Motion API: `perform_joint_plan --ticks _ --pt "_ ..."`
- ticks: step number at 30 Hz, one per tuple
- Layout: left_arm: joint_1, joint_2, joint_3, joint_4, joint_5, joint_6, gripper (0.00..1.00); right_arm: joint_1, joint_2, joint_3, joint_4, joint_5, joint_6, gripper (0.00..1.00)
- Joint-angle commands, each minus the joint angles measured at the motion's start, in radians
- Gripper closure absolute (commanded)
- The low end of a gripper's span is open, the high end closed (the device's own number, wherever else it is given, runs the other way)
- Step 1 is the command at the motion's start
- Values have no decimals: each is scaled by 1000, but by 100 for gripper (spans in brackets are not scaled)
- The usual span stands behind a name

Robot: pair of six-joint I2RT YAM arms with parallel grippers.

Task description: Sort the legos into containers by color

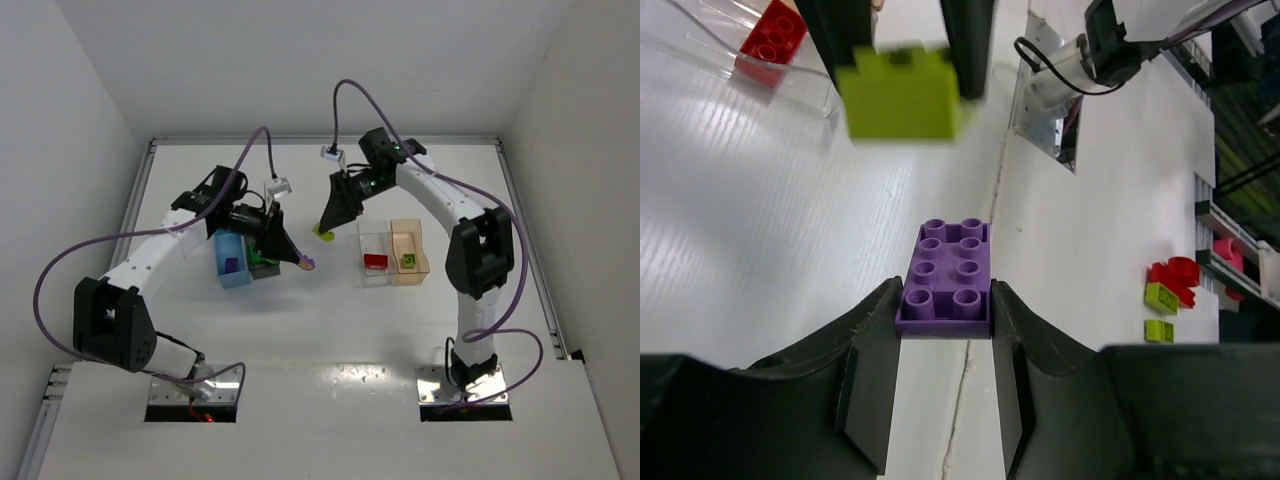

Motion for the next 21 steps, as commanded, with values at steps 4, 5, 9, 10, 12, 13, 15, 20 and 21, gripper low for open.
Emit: perform_joint_plan --ticks 4,5,9,10,12,13,15,20,21 --pt "7 -97 -52 79 -51 -24 100 -96 -34 72 184 -6 150 93" --pt "7 -111 -67 79 -51 -24 100 -96 -34 85 184 24 151 93" --pt "7 -179 -145 149 -157 -115 100 -171 -57 85 184 113 132 93" --pt "7 -198 -182 199 -221 -145 100 -195 -72 72 175 165 132 93" --pt "7 -239 -215 246 -278 -191 100 -218 -100 12 186 217 123 93" --pt "7 -276 -231 285 -296 -226 100 -229 -139 -17 199 259 123 93" --pt "7 -302 -251 307 -339 -249 100 -252 -187 -115 251 297 132 93" --pt "25 -377 -262 340 -479 -312 100 -263 -253 -206 269 336 132 93" --pt "39 -411 -262 340 -544 -327 100 -263 -253 -206 269 325 132 93"
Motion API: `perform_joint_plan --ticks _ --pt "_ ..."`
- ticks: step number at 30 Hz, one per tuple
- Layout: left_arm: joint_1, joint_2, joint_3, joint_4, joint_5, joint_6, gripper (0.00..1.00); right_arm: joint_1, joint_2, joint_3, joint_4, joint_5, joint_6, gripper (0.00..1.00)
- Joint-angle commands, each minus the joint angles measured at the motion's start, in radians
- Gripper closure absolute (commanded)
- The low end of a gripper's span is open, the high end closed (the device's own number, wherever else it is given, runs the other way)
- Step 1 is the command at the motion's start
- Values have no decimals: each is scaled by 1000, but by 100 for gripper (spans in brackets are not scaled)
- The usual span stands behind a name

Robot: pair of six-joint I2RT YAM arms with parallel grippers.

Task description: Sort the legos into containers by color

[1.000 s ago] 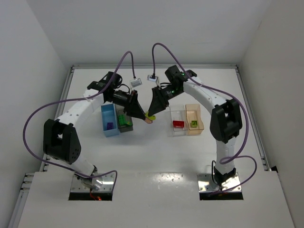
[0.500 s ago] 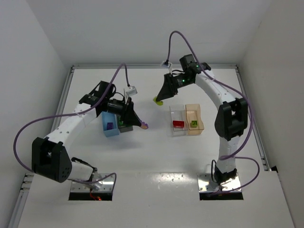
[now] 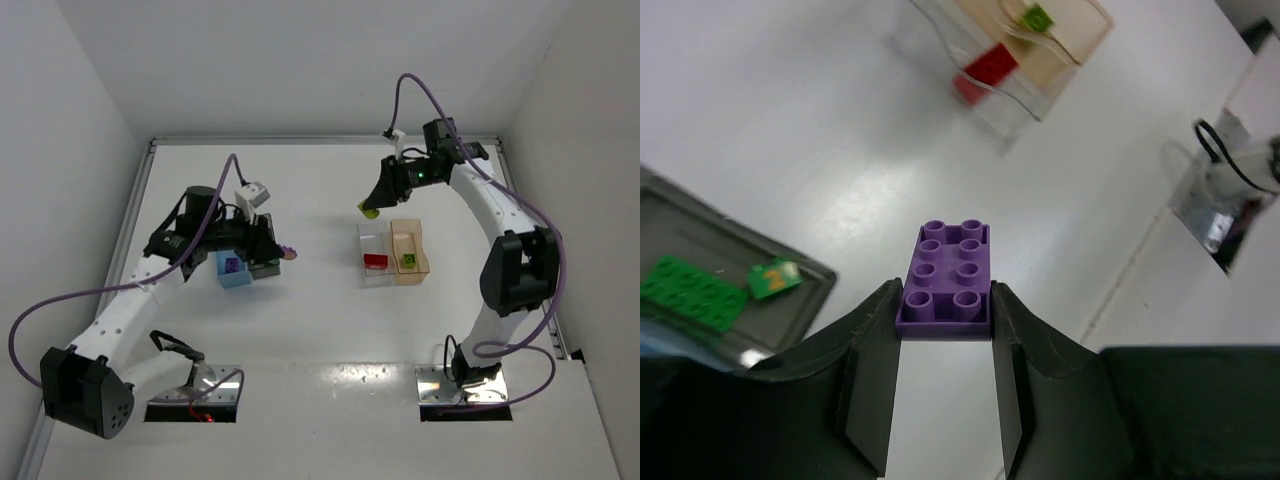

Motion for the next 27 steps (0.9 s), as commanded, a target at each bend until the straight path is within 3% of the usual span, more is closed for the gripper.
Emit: perform_joint_plan --ticks 1,5,8,14,22,27 --pt "53 -86 -13 85 -216 -94 100 9 -41 -11 51 15 1 93" --pt "123 -138 -25 23 -695 -165 100 19 -41 -29 85 15 36 93" --pt "160 -147 -35 10 -791 -186 100 29 -50 -29 116 15 64 93" --pt "171 -83 -45 10 -853 -236 100 38 -41 -29 136 15 91 93" --pt "171 95 -5 1 -778 -246 99 47 -32 -20 136 15 101 93" --pt "180 138 -5 1 -789 -266 85 47 -23 -31 136 15 101 93"
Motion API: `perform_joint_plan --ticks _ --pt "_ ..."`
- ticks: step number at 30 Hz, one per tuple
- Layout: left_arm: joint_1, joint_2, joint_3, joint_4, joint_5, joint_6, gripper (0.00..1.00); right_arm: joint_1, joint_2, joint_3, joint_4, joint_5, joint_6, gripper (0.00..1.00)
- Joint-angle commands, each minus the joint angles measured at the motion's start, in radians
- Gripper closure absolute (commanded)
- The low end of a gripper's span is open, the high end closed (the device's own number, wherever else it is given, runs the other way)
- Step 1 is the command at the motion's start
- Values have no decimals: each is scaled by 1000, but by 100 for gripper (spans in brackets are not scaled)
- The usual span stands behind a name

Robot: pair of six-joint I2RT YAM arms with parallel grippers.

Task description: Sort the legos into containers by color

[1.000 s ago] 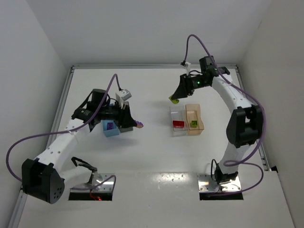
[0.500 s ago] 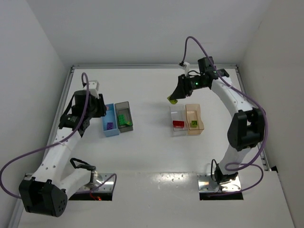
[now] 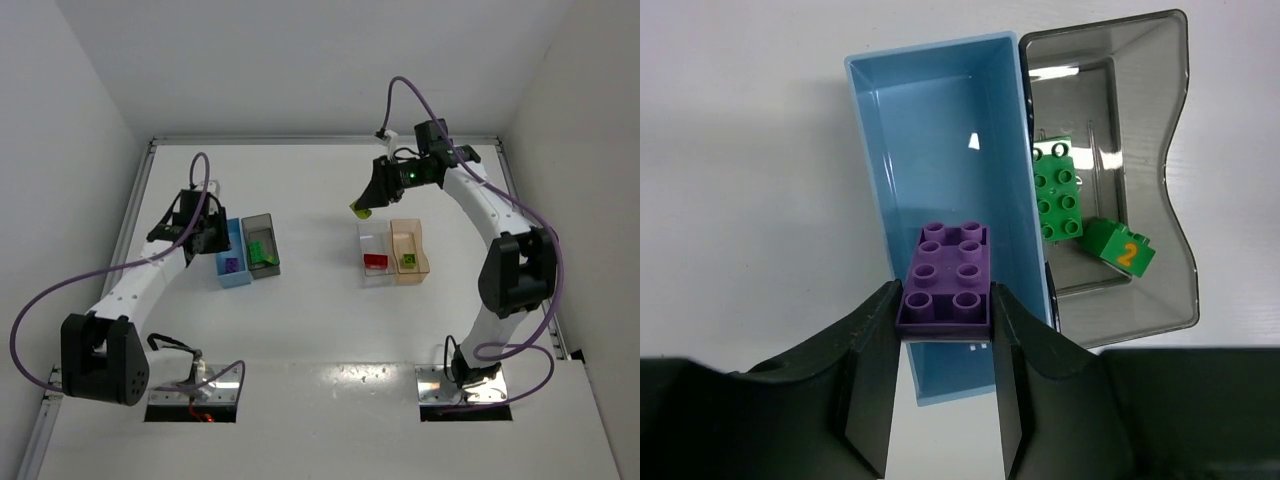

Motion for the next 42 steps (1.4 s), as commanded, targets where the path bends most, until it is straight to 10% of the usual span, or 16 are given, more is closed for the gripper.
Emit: perform_joint_plan --ticks 1,12,29,42 --pt "13 3 38 24 -6 -38 79 6 -7 -8 32 -21 5 93" --pt "13 -3 38 42 45 -38 12 -14 -31 -50 42 42 -6 93" --pt "-16 -44 254 53 276 105 12 -156 -275 -335 73 521 -51 93" --pt "-25 22 280 44 295 135 9 -176 -148 -367 156 530 -20 91"
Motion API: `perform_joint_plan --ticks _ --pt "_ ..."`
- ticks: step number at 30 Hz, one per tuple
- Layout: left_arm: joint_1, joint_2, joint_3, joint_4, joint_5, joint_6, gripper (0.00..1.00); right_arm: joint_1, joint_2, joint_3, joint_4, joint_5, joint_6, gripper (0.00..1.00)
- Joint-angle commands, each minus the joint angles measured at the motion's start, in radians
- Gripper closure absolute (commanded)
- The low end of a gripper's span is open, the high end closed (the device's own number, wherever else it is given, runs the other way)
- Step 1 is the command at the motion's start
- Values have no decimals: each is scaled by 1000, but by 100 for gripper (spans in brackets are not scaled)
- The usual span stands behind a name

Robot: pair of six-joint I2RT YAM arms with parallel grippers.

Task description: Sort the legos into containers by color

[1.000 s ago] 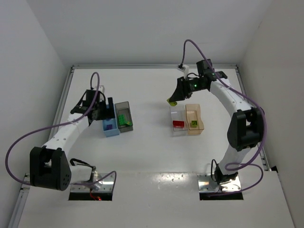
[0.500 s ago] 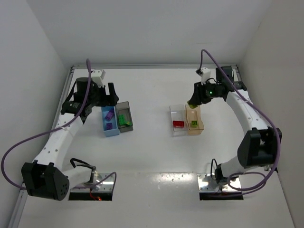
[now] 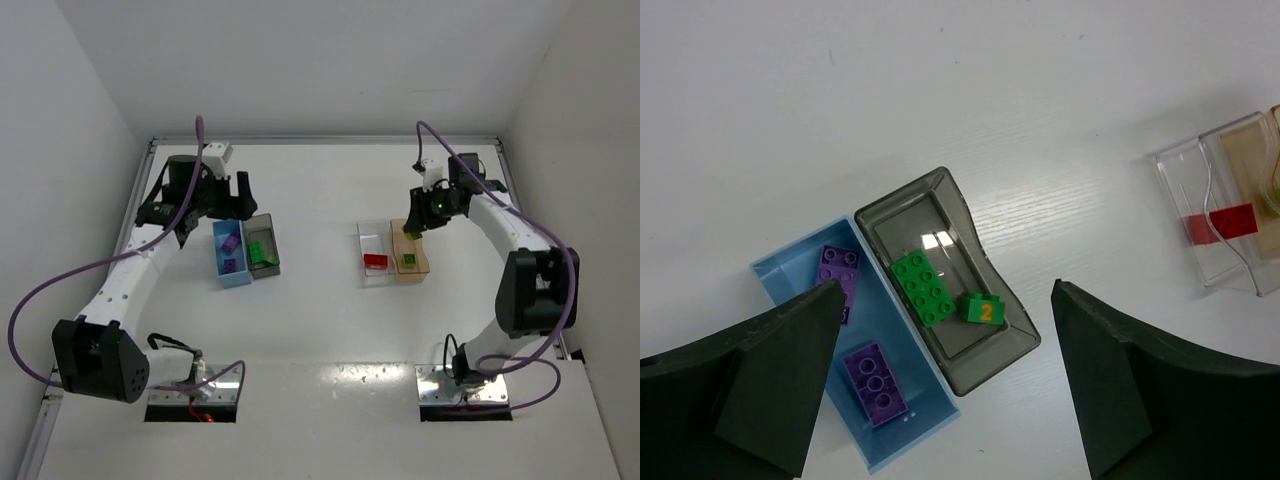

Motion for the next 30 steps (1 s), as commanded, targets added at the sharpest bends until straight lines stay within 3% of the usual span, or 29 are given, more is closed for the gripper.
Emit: perform_joint_plan --ticks 1,13,18,21,27,30 --pt "-9 8 37 6 -13 15 8 -4 47 6 50 18 9 90" --pt "-9 17 26 6 -31 15 7 5 88 -15 82 73 19 63" --pt "-9 17 26 6 -49 15 7 5 88 -37 82 84 19 57" --pt "-9 17 26 6 -50 15 7 5 88 -46 92 75 19 46" --pt "-9 8 17 6 -50 15 6 5 -11 -34 93 -20 46 42" --pt "-9 8 -8 17 -28 15 6 5 -144 -34 138 -119 103 42"
